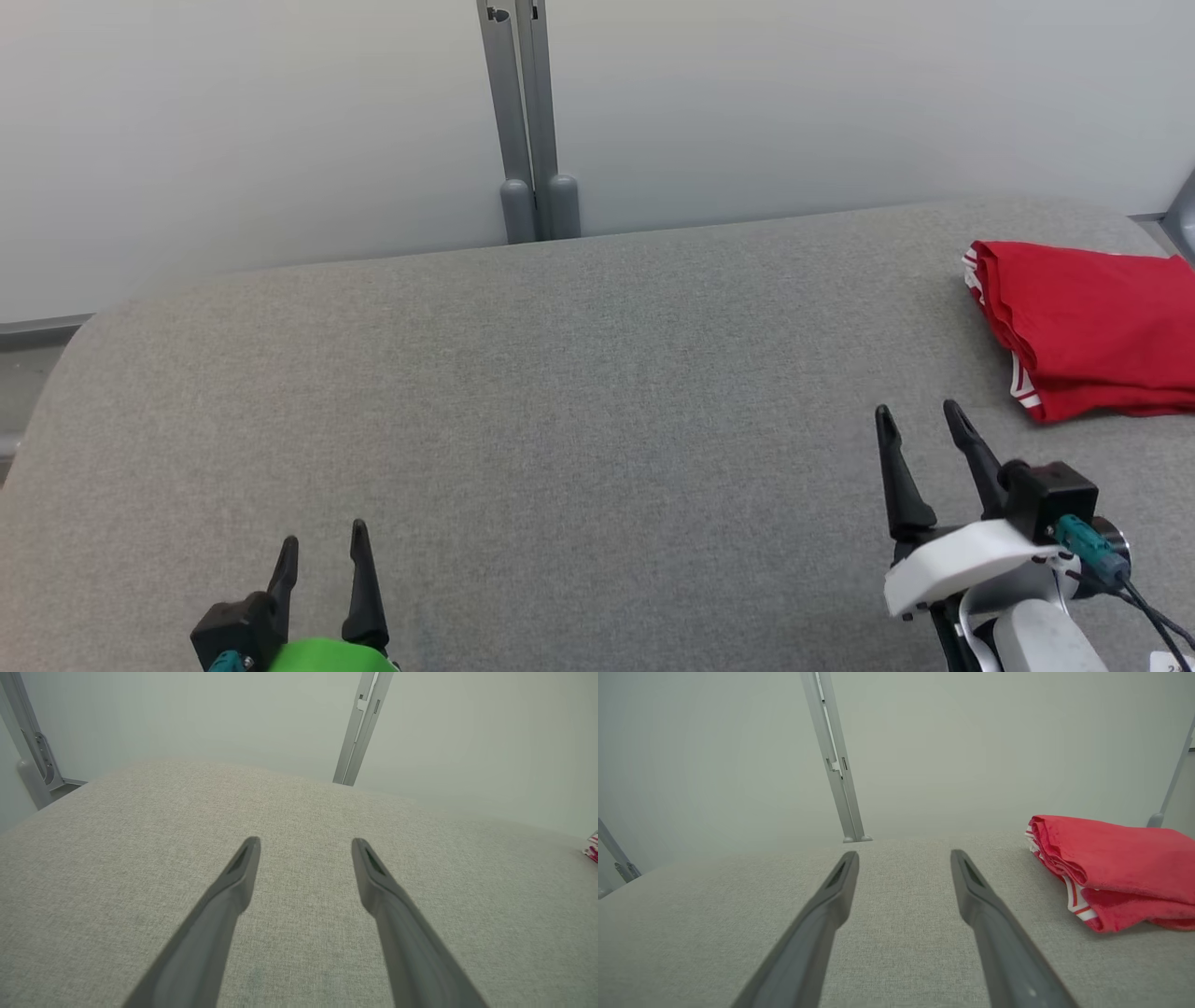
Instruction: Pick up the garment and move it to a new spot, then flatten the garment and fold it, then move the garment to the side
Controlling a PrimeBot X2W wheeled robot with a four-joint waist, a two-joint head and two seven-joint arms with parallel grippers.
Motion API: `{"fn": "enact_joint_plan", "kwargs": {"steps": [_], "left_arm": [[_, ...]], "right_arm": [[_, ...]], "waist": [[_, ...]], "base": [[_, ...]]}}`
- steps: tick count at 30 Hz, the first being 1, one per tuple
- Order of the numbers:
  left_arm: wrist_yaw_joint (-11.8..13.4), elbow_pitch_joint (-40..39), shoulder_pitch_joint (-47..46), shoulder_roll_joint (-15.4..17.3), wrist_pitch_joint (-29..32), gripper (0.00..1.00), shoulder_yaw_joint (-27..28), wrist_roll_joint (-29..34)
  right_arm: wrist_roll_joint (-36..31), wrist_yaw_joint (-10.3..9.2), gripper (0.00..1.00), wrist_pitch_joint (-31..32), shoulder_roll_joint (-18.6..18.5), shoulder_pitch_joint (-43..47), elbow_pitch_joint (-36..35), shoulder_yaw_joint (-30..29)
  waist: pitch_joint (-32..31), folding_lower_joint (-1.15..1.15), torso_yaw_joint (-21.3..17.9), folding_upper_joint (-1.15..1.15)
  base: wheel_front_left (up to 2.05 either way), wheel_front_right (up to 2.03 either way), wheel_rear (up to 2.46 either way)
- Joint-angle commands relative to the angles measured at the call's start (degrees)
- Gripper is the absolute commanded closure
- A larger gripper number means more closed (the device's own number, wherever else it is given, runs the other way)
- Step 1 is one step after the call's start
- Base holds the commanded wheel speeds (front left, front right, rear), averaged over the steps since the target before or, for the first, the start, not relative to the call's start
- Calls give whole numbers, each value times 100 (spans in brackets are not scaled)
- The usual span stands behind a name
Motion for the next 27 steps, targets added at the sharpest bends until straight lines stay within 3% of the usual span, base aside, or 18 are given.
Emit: {"fn": "enact_joint_plan", "kwargs": {"steps": [1,10,27], "left_arm": [[22,11,65,24,2,0,-28,82],[5,-53,63,24,2,0,-157,149],[24,-169,118,24,2,0,-144,169]], "right_arm": [[101,-4,0,-13,-10,135,-57,4],[523,-4,0,-13,-5,390,-71,358],[571,-4,0,-14,-3,432,5,455]], "waist": [[-13,0,18,0],[-28,0,42,0],[-62,0,70,0]], "base": [[0,0,0],[0,0,0],[0,0,0]]}}
